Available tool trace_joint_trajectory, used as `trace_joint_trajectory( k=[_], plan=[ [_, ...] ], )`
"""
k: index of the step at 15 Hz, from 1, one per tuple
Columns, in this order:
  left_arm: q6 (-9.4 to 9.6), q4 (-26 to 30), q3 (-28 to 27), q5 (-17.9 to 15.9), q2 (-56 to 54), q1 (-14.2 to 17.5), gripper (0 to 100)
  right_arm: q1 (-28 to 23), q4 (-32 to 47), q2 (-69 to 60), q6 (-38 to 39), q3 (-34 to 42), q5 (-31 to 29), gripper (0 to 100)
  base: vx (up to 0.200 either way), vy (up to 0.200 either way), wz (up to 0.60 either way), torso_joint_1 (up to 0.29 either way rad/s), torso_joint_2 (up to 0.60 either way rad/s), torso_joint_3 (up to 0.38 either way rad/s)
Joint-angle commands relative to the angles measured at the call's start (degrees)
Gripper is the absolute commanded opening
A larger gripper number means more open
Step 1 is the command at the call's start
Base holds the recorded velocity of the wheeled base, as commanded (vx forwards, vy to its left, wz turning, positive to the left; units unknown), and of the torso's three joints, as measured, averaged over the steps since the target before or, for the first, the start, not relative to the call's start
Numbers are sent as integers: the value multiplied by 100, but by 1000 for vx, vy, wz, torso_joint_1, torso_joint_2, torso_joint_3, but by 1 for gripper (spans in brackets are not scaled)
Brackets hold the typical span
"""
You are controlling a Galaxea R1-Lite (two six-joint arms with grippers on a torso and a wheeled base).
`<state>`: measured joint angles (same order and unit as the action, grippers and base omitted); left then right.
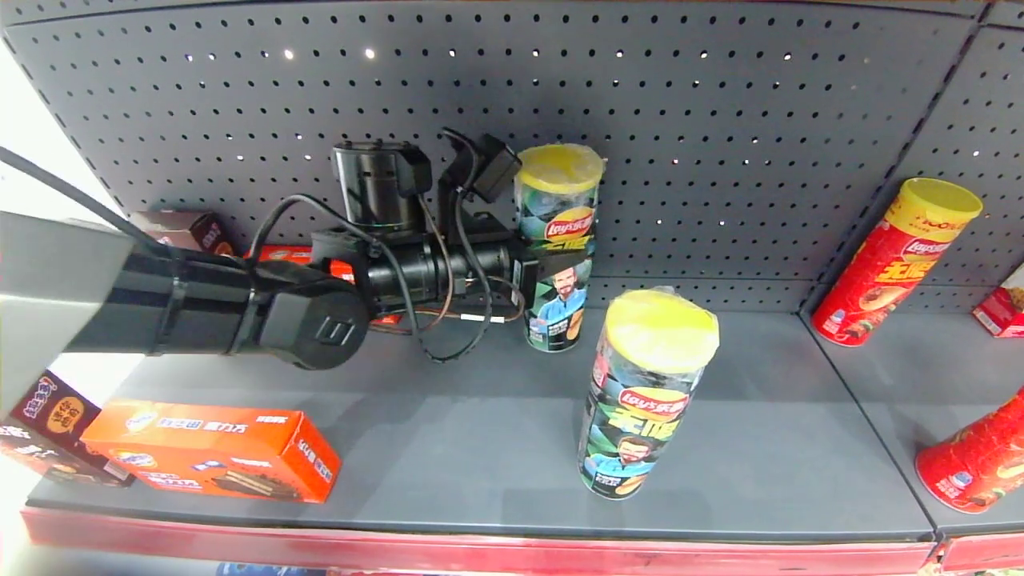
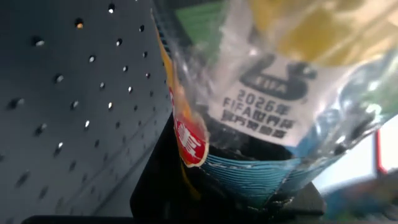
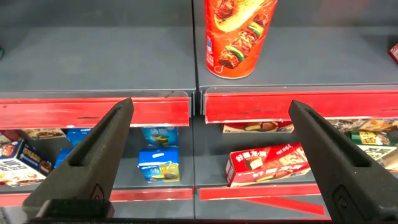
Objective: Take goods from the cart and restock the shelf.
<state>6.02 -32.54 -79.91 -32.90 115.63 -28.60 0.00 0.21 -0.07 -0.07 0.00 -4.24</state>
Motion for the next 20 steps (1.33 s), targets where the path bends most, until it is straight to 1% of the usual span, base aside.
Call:
trace_joint_trajectory(
  k=[1, 4, 8, 11, 12, 14, 16, 17, 19, 20],
  plan=[
    [-5, -25, -411, -32, 592, -14, 0, 0, -3, 7, -1, 0, 2, 100, 0, 0, 0, 0, 0, 0],
    [22, -25, -781, -102, 900, -40, 0, 0, -3, 7, -1, 0, 2, 100, 0, 0, 0, 0, 0, 0],
    [75, -16, -991, -102, 1173, -102, 0, 0, 6, 7, -1, 0, 2, 100, 0, 0, 0, 0, 0, 0],
    [83, -25, -1027, -102, 1260, -146, 0, 0, -3, 7, -1, 0, 2, 100, 0, 0, 0, 0, 0, 0],
    [92, -25, -1018, -102, 1260, -164, 100, 0, -3, 16, -1, 0, -6, 100, 0, 0, 0, 0, 0, 0],
    [83, -16, -1018, -94, 1243, -172, 100, 0, 6, 7, -1, 0, 2, 100, 0, 0, 0, 0, 0, 0],
    [83, 28, -904, -94, 1190, -128, 100, 0, 6, 7, -1, 0, 2, 100, 0, 0, 0, 0, 0, 0],
    [83, 46, -789, -94, 1058, -102, 100, 0, -3, 7, -1, 0, 2, 100, 0, 0, 0, 0, 0, 0],
    [83, 63, -218, -85, 619, 21, 100, 0, -3, 7, -1, 0, 2, 100, 0, 0, 0, 0, 0, 0],
    [83, 63, -121, -85, 540, 30, 100, 0, -3, 7, -1, 0, 2, 100, 0, 0, 0, 0, 0, 0]
  ],
)
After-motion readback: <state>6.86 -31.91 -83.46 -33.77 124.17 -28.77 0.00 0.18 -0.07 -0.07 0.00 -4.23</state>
